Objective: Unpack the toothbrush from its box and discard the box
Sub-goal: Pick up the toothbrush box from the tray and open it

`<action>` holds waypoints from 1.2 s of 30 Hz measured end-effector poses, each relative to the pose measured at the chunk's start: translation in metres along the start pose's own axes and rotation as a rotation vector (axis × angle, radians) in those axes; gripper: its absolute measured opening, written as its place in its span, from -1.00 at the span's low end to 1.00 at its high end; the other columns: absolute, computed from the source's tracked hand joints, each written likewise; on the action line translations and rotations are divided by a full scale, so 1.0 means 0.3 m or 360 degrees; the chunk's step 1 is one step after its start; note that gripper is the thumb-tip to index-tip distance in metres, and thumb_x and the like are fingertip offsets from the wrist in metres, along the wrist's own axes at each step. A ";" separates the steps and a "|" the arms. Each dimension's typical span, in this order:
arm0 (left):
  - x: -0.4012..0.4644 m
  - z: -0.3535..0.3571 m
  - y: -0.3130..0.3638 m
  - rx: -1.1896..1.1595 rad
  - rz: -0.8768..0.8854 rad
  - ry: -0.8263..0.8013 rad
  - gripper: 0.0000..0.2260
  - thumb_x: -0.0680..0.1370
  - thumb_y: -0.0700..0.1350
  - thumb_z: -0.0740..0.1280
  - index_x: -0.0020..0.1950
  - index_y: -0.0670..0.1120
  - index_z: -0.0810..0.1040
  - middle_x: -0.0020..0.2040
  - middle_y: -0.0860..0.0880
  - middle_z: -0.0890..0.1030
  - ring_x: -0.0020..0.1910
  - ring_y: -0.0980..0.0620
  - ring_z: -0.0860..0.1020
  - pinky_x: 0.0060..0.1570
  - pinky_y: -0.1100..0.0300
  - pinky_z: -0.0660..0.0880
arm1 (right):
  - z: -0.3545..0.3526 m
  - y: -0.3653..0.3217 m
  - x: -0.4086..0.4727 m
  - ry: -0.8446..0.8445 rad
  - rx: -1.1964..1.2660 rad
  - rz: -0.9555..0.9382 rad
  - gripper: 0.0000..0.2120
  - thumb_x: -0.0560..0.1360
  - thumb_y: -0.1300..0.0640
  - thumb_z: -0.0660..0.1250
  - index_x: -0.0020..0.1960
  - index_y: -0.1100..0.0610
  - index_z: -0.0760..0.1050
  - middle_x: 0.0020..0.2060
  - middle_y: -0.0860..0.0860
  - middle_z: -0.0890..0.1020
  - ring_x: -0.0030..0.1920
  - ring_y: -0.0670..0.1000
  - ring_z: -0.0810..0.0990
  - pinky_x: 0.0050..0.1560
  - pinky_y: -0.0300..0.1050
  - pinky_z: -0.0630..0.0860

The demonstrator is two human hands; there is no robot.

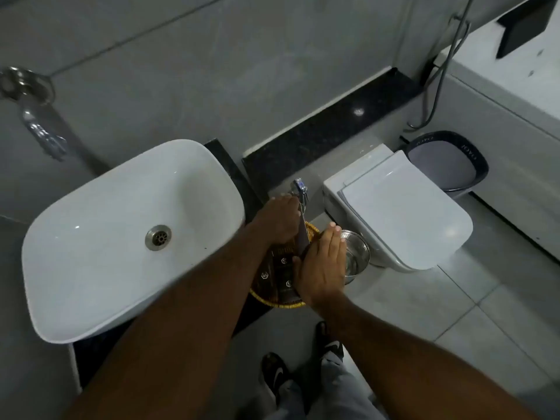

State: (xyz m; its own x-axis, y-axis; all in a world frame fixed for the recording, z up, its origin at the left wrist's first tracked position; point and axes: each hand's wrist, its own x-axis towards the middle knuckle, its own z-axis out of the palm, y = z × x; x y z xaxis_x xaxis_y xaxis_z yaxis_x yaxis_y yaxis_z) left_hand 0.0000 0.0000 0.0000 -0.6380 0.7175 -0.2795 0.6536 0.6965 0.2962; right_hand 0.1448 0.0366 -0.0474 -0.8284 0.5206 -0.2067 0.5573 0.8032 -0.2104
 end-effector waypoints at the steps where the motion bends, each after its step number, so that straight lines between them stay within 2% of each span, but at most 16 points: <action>1: 0.005 0.000 0.005 -0.0040 -0.0039 -0.0057 -0.73 0.61 -0.10 0.09 0.19 -0.21 0.44 0.24 -0.22 0.53 0.23 -0.17 0.48 0.25 -0.06 0.38 | 0.005 0.004 0.008 -0.0028 -0.0026 0.0033 -0.24 0.56 -0.16 0.17 0.52 0.36 0.11 0.57 0.33 -0.07 0.57 0.30 -0.15 0.56 0.20 -0.13; 4: 0.009 -0.021 0.008 -0.0114 -0.0123 -0.0128 -0.78 0.59 -0.12 0.11 0.10 -0.18 0.47 0.16 -0.21 0.58 0.07 -0.13 0.54 0.03 0.03 0.46 | 0.009 0.014 0.027 -0.0029 0.0012 0.0013 -0.41 0.52 -0.13 0.26 0.40 0.25 0.41 0.57 0.31 -0.05 0.56 0.31 -0.16 0.56 0.22 -0.13; 7: 0.016 -0.091 0.012 -0.0168 -0.0154 -0.0079 -0.76 0.57 -0.15 0.12 0.07 -0.22 0.51 0.07 -0.21 0.62 -0.03 -0.11 0.57 -0.03 0.06 0.48 | -0.013 -0.012 0.037 0.0076 0.0240 0.0141 -0.41 0.48 0.03 0.33 0.42 0.29 0.35 0.55 0.31 0.08 0.57 0.29 -0.05 0.54 0.25 -0.03; 10: 0.034 -0.249 0.009 -0.0134 -0.0146 0.0090 -0.76 0.55 -0.17 0.15 0.08 -0.21 0.55 0.06 -0.23 0.64 0.02 -0.20 0.59 0.03 0.00 0.51 | -0.121 -0.070 0.081 0.0176 0.0635 0.0308 -0.52 0.50 0.13 0.25 0.35 0.33 0.37 0.53 0.26 0.21 0.55 0.25 0.10 0.52 0.21 0.08; 11: 0.039 -0.324 0.002 -0.0090 -0.0134 0.0142 -0.78 0.54 -0.18 0.17 0.07 -0.20 0.55 0.06 -0.24 0.64 0.05 -0.22 0.59 0.06 -0.01 0.52 | -0.171 -0.093 0.100 0.0203 0.0731 0.0316 -0.54 0.51 0.10 0.26 0.34 0.31 0.39 0.48 0.24 0.31 0.50 0.24 0.22 0.49 0.21 0.20; 13: 0.041 -0.514 -0.018 0.0006 -0.0130 0.0310 -0.81 0.52 -0.20 0.21 0.04 -0.17 0.59 0.05 -0.23 0.65 0.05 -0.23 0.59 0.08 0.00 0.52 | -0.298 -0.158 0.141 0.0303 0.0634 0.0174 -0.61 0.52 -0.04 0.30 0.23 0.20 0.49 0.19 0.17 0.54 0.20 0.15 0.50 0.23 0.12 0.50; 15: 0.030 -0.725 -0.037 0.0077 -0.0120 0.0498 -0.79 0.48 -0.23 0.26 0.01 -0.15 0.65 0.05 -0.20 0.68 0.05 -0.21 0.60 0.08 0.05 0.53 | -0.435 -0.244 0.171 0.0392 0.0513 -0.0001 -0.66 0.56 -0.13 0.23 0.11 0.12 0.50 -0.04 0.08 0.61 -0.05 0.08 0.58 -0.03 0.05 0.59; 17: -0.018 -0.952 -0.045 0.0166 -0.0109 0.0649 -0.79 0.44 -0.25 0.31 -0.02 -0.15 0.69 0.02 -0.17 0.71 0.04 -0.16 0.62 0.07 0.13 0.52 | -0.572 -0.348 0.197 0.0465 0.0635 -0.0100 -0.70 0.59 -0.13 0.18 0.08 0.11 0.44 -0.08 0.08 0.64 -0.10 0.14 0.63 -0.10 0.10 0.60; 21: -0.186 -1.362 -0.025 0.0386 -0.0121 0.0824 -0.80 0.40 -0.30 0.38 -0.05 -0.15 0.72 -0.03 -0.12 0.74 -0.02 -0.07 0.65 -0.03 0.23 0.48 | -0.821 -0.558 0.223 0.0702 0.0801 -0.0373 -0.72 0.61 -0.09 0.18 0.11 0.13 0.39 -0.02 0.13 0.64 -0.03 0.24 0.64 -0.10 0.07 0.51; 25: -0.355 -1.627 0.005 0.0561 -0.0211 0.0889 -0.79 0.46 -0.29 0.38 0.01 -0.10 0.72 0.03 -0.05 0.73 0.02 0.00 0.63 -0.08 0.29 0.41 | -1.005 -0.707 0.214 0.0884 0.0910 -0.0605 -0.69 0.62 -0.09 0.16 0.15 0.15 0.40 -0.03 0.13 0.63 -0.06 0.21 0.64 -0.16 0.01 0.45; 27: -0.430 -1.705 0.019 0.0604 -0.0264 0.0939 -0.78 0.47 -0.28 0.37 0.03 -0.07 0.72 0.06 -0.02 0.72 0.04 0.01 0.62 -0.07 0.28 0.41 | -1.064 -0.758 0.198 0.0947 0.0956 -0.0694 -0.69 0.61 -0.09 0.16 0.14 0.14 0.40 -0.05 0.12 0.63 -0.09 0.20 0.64 -0.16 0.02 0.48; 29: -0.494 -1.758 0.030 0.0538 -0.0308 0.0935 -0.73 0.46 -0.30 0.36 0.08 -0.06 0.70 0.05 -0.01 0.71 0.00 0.02 0.63 -0.10 0.25 0.48 | -1.102 -0.792 0.186 0.0982 0.0972 -0.0769 -0.66 0.62 -0.09 0.15 0.20 0.15 0.40 -0.03 0.12 0.63 -0.07 0.19 0.64 -0.11 0.06 0.53; 31: -0.552 -1.788 0.041 0.0464 -0.0380 0.0878 -0.68 0.43 -0.31 0.35 0.12 -0.05 0.68 -0.02 0.01 0.68 -0.13 0.03 0.65 -0.25 0.27 0.54 | -1.124 -0.814 0.177 0.0963 0.0965 -0.0842 -0.63 0.62 -0.10 0.14 0.26 0.15 0.39 0.01 0.11 0.63 -0.05 0.17 0.63 -0.08 0.05 0.54; 33: -0.599 -1.799 0.038 0.0379 -0.0427 0.0902 -0.69 0.41 -0.32 0.34 0.08 -0.06 0.69 -0.05 -0.06 0.68 -0.20 -0.01 0.67 -0.32 0.21 0.59 | -1.135 -0.827 0.173 0.0939 0.0967 -0.0937 -0.63 0.62 -0.09 0.15 0.28 0.15 0.38 0.03 0.11 0.63 -0.03 0.17 0.63 -0.07 0.03 0.53; 36: -0.651 -1.778 -0.007 -0.0210 -0.0344 0.1131 -0.76 0.42 -0.40 0.27 -0.07 -0.18 0.67 -0.08 -0.21 0.67 -0.20 -0.11 0.69 -0.24 0.06 0.66 | -1.166 -0.820 0.181 0.0914 0.0954 -0.1033 -0.65 0.60 -0.06 0.19 0.27 0.13 0.40 0.05 0.11 0.62 -0.02 0.17 0.63 -0.07 0.00 0.51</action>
State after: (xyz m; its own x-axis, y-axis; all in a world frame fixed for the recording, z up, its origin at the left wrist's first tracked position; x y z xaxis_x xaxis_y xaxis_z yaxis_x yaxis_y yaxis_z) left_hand -0.0939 -0.1451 0.5410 -0.8847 0.3572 0.2994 0.4585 0.7827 0.4210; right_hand -0.0571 -0.0316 0.3273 -0.7928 0.2268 0.5657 -0.1958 0.7842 -0.5888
